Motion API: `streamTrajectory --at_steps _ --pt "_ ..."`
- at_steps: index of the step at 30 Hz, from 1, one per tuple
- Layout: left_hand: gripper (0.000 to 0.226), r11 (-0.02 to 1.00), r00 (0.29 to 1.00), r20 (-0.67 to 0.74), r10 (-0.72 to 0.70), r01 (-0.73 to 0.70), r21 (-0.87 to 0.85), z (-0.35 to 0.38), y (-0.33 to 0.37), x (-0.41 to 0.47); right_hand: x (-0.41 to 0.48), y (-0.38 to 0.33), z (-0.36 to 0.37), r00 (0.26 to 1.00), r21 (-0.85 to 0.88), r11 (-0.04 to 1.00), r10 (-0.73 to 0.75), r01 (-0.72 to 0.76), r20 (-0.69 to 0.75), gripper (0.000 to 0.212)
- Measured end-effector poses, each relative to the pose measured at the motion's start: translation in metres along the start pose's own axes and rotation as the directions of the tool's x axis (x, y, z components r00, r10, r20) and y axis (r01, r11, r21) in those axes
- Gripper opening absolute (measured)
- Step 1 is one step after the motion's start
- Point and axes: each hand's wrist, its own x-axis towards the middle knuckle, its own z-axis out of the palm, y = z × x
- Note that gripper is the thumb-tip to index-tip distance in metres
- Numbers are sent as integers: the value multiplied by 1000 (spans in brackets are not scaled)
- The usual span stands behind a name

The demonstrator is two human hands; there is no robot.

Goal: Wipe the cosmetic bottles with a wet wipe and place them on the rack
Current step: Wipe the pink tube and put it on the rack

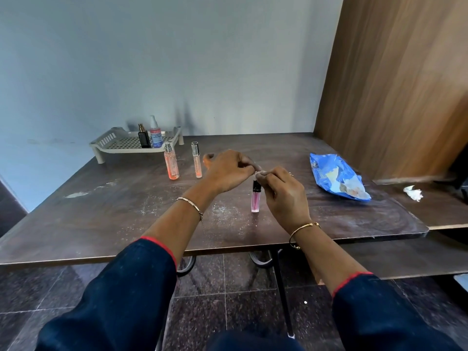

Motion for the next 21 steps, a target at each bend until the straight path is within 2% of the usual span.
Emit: streamTrajectory --at_steps 6,11,15,16,21 --pt "14 1000 1000 5 -26 26 -16 -1 -3 3 -3 5 0 996 73 993 92 -92 2 12" --pt "19 993 998 26 -59 61 -105 0 -9 6 -15 8 3 997 18 998 52 -54 60 17" --pt "20 963 991 112 -70 96 -251 -2 -10 11 -23 9 4 988 6 1000 -7 6 154 2" --pt "18 951 989 131 -76 111 -288 -3 -8 12 -21 9 3 987 6 1000 -10 9 159 4" --pt "19 917 972 201 -124 190 -351 -6 1 16 -3 9 4 998 -18 1000 -12 13 57 11"
